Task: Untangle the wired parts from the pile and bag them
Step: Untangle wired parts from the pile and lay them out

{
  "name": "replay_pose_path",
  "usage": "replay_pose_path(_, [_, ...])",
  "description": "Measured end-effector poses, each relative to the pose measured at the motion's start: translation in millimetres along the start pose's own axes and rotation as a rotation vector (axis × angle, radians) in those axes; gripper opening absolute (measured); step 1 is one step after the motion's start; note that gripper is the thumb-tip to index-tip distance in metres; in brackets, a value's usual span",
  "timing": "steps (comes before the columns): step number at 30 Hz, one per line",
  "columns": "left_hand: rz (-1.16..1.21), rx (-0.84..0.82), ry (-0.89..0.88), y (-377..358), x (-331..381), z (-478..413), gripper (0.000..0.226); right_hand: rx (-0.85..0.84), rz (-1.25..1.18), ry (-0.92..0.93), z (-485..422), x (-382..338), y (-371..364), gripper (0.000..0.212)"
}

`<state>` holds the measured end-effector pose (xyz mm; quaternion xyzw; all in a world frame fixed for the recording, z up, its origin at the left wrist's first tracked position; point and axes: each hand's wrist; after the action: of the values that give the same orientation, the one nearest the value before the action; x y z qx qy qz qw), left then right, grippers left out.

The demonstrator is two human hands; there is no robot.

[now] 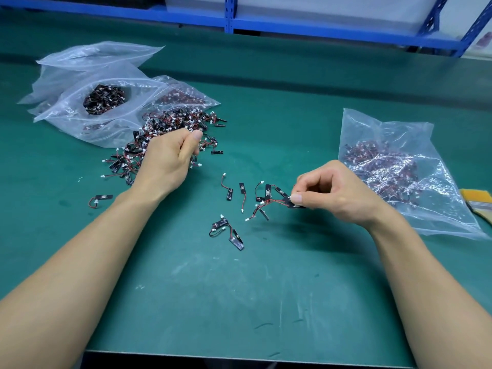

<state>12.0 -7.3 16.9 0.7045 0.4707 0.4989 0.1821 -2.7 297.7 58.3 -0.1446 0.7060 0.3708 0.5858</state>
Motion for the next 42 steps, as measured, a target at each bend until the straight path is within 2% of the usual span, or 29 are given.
replay_pose_path(6, [-0.206, -0.075, -0.128, 5, -2, 0, 0.025, 0.005, -0.028, 0.002, 0, 0, 0, 0.024])
replay_pose_path(9, [-0.214, -0.009, -0.232, 9, 8, 3, 0.017, -0.001, -0.022, 0.008, 0, 0, 0, 0.024])
replay_pose_path(11, [-0.108, 0.002, -0.321, 12, 24, 8, 0.017, 0.002, -0.016, 0.009, 0, 0, 1, 0.023])
replay_pose_path(14, [0.144, -0.201, -0.391, 10, 50, 26, 0.028, 0.003, -0.024, 0.004, 0, 2, 1, 0.02])
replay_pose_path(17, [0.341, -0.414, -0.366, 5, 67, 40, 0.036, 0.004, -0.04, 0.01, -1, 2, 0, 0.022])
replay_pose_path(21, [0.436, -0.457, -0.316, 1, 71, 43, 0.025, -0.001, -0.037, 0.016, -1, 2, 0, 0.021])
replay_pose_path(27, [0.552, -0.406, -0.2, -5, 69, 44, 0.008, 0.012, -0.033, 0.023, -1, 3, 0, 0.019])
replay_pose_path(31, [0.578, -0.319, -0.125, -5, 67, 41, 0.009, 0.032, -0.043, 0.027, -1, 5, 2, 0.023])
replay_pose_path(33, [0.563, -0.274, -0.094, -4, 64, 39, 0.013, 0.052, -0.058, 0.037, 0, 5, 3, 0.024])
replay_pose_path(39, [0.492, -0.146, -0.055, -4, 56, 34, 0.008, 0.081, -0.115, 0.045, 1, 7, 7, 0.018])
replay_pose_path(42, [0.392, 0.006, -0.02, -3, 46, 26, 0.012, 0.082, -0.117, 0.041, 1, 8, 7, 0.019])
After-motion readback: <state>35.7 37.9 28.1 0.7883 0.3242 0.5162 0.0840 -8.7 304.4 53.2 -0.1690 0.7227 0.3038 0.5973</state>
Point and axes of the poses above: each hand's wrist, its own z-axis away from the middle knuckle, its own y-axis out of the back of the hand, x = y × z, and after that the axes turned 8 degrees about -z, right-handed
